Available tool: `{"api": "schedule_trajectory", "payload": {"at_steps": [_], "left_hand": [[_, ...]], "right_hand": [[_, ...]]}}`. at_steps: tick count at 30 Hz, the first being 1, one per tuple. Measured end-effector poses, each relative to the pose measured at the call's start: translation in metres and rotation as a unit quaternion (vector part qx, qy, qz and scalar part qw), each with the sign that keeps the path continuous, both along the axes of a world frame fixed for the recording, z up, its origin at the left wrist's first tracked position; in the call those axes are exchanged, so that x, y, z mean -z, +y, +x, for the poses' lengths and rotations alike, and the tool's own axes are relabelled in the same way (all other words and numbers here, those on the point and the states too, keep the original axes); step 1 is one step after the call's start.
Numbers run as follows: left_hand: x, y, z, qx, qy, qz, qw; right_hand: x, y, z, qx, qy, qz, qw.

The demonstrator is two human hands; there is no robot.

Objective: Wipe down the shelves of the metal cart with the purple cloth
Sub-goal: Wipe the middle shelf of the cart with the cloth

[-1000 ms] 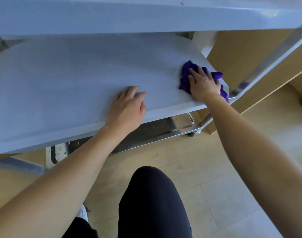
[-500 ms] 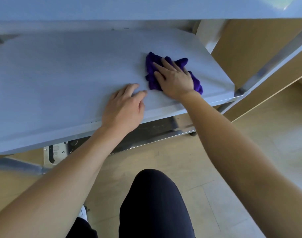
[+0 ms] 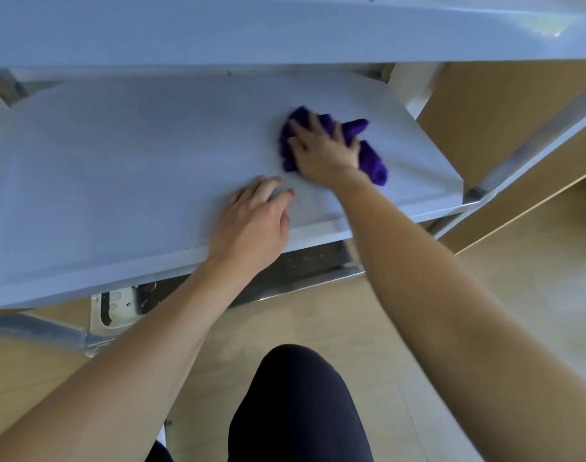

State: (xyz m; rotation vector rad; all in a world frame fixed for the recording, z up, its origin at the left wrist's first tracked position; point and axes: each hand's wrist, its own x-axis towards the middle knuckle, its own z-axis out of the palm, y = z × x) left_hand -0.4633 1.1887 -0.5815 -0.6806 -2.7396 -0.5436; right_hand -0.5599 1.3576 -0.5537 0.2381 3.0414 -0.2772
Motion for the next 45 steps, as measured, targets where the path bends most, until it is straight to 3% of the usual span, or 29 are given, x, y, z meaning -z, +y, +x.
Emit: {"api": "schedule_trajectory", "payload": {"at_steps": [3,10,15,17,19,23,25,31,36,40,45], "left_hand": [[0.0,-0.001,0.0,-0.001,0.003,0.006,1.0],[0.002,0.0,0.002,0.004,-0.011,0.006,1.0],[0.005,0.004,0.0,0.005,0.004,0.008,1.0],[0.006,0.007,0.0,0.005,0.012,0.009,1.0],[0.006,0.008,-0.001,0.011,0.016,0.002,1.0],[0.007,0.005,-0.001,0.011,0.022,-0.004,1.0],[0.008,0.003,0.0,0.009,0.015,0.004,1.0],[0.006,0.005,0.001,0.011,0.015,0.018,1.0],[0.009,0.008,-0.001,0.014,0.023,0.016,1.0],[0.009,0.006,-0.004,0.014,0.016,0.003,1.0],[0.006,0.008,0.0,0.011,0.011,0.0,1.0]], "right_hand": [[0.004,-0.02,0.004,-0.044,0.012,-0.001,0.999],[0.011,0.042,-0.001,-0.071,0.006,0.052,0.996],[0.004,0.067,-0.028,0.066,-0.01,0.035,0.997],[0.003,0.047,-0.043,0.077,-0.014,0.044,0.996],[0.003,0.015,-0.057,0.018,-0.014,0.035,0.999],[0.005,-0.059,-0.048,-0.197,0.01,0.049,0.979],[0.006,-0.063,-0.035,-0.233,0.02,0.056,0.971],[0.015,0.027,-0.036,-0.17,0.021,0.089,0.981],[0.006,0.018,-0.055,0.007,0.013,0.029,0.999],[0.007,-0.031,-0.052,-0.083,0.018,0.007,0.996],[0.009,-0.021,-0.029,-0.064,0.029,-0.002,0.998]]}}
